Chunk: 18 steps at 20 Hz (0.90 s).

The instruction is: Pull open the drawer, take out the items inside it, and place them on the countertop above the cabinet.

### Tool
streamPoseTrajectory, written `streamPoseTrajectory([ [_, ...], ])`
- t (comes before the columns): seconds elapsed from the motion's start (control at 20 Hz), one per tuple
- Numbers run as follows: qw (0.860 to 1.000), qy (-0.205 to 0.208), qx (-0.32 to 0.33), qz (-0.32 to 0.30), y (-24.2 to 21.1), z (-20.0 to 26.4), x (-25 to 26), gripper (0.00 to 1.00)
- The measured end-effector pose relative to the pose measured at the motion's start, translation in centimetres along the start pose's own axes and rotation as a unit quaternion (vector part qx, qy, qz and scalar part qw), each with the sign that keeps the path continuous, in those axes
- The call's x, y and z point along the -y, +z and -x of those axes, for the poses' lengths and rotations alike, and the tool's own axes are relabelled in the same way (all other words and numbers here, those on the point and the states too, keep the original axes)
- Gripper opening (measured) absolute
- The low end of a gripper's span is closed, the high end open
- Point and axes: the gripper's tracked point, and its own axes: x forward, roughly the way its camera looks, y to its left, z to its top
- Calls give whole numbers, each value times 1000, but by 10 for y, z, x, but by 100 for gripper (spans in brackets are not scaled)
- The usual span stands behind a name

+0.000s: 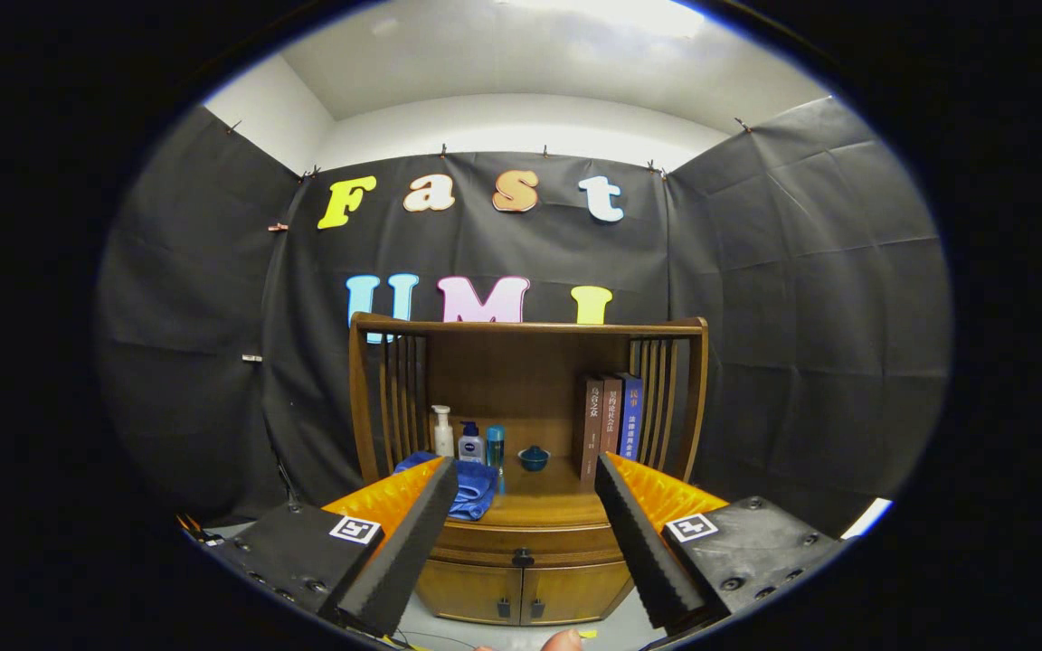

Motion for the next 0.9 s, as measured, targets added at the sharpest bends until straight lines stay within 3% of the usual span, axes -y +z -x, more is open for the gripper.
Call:
streamPoseTrajectory([
  [0.3,1000,0,15,-10,-48,-27,-1,98],
  [0.9,997,15,-71,-15,-268,-127,-6,99],
])
